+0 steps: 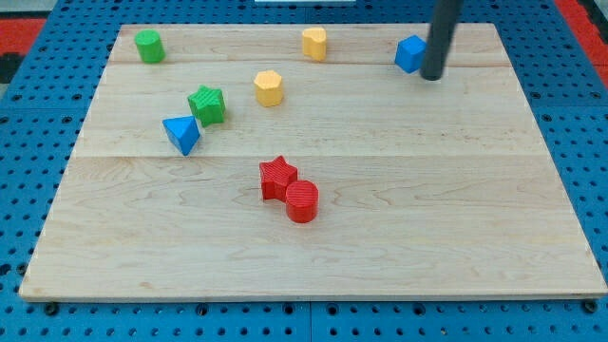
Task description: Slide the blue cube towards the top right
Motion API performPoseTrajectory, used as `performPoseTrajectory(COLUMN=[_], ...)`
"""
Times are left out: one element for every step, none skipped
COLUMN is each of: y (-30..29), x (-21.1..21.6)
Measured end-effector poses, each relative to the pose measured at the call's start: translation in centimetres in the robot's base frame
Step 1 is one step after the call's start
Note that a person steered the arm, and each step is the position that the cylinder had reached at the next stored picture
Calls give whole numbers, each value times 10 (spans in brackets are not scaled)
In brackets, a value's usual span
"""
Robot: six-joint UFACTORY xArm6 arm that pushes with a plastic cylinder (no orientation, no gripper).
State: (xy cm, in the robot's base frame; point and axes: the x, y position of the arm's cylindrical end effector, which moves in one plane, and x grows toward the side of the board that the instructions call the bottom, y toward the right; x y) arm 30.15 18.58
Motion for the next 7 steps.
performPoseTrajectory(y=[-25,-71,-51,-31,-33,-35,-35], x=[-4,22,-19,-35,-28,-23,-23])
